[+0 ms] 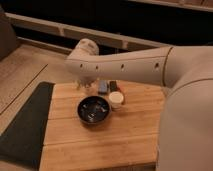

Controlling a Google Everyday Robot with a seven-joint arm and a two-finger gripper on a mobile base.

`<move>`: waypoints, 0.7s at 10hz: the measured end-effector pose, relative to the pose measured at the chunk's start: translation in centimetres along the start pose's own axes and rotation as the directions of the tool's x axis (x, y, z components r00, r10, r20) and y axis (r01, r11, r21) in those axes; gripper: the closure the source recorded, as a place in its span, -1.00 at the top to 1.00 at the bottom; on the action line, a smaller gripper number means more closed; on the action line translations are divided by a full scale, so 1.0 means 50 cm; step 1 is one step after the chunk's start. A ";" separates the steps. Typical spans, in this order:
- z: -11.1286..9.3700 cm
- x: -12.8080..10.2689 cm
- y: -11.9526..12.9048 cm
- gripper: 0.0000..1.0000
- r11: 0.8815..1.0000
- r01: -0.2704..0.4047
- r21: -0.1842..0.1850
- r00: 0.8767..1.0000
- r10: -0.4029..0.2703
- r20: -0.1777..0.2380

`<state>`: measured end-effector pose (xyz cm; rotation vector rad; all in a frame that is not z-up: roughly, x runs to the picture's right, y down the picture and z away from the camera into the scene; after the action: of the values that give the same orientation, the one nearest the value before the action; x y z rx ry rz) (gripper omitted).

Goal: Drag the ceramic bowl in a circle

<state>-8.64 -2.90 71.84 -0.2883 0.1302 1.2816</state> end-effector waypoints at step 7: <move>0.050 0.169 0.008 0.30 0.995 -0.083 0.052 0.975 0.092 -0.201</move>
<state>-6.78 5.71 72.04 -0.3799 0.3479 1.3329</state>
